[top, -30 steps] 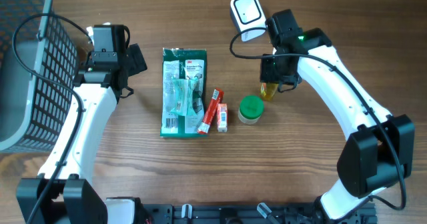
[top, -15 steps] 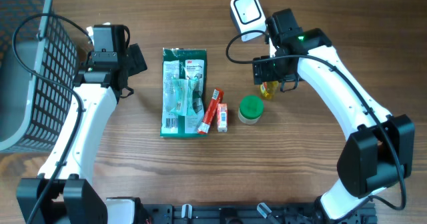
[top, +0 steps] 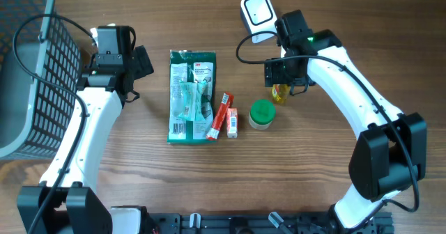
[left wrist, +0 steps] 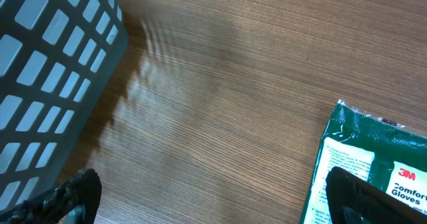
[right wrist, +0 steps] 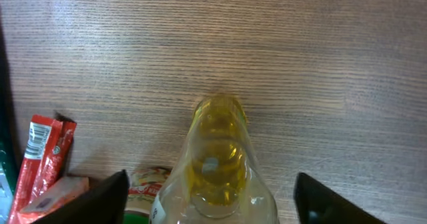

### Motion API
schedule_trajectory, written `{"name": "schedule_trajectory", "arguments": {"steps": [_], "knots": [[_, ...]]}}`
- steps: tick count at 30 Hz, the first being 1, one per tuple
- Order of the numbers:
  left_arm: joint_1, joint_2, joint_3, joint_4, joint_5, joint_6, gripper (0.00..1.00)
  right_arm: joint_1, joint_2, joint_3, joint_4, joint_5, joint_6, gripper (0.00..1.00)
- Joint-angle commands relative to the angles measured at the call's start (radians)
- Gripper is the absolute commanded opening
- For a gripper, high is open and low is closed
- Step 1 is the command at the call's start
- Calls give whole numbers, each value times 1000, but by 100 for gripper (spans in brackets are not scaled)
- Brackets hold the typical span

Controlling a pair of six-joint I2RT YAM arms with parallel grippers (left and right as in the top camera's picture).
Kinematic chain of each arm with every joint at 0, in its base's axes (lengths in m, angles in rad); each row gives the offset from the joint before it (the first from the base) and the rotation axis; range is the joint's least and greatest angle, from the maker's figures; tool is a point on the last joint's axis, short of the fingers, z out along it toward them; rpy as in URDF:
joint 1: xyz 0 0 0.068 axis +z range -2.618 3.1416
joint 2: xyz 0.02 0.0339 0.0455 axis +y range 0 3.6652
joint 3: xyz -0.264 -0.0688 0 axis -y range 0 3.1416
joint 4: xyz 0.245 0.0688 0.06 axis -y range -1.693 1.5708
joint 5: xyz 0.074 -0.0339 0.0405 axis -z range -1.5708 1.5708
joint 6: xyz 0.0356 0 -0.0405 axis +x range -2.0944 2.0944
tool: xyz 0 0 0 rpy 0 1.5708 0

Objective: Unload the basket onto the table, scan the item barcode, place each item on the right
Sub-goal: 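Close the right gripper around the yellow oil bottle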

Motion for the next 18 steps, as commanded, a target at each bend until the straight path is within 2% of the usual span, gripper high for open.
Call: {"name": "schedule_trajectory", "arguments": {"steps": [1,18], "knots": [[5,-1,11,0,-9,9,100,0,21,-3,2,9,19,72],[5,-1,11,0,-9,9,100,0,23,-6,-10,10,43,72]]}}
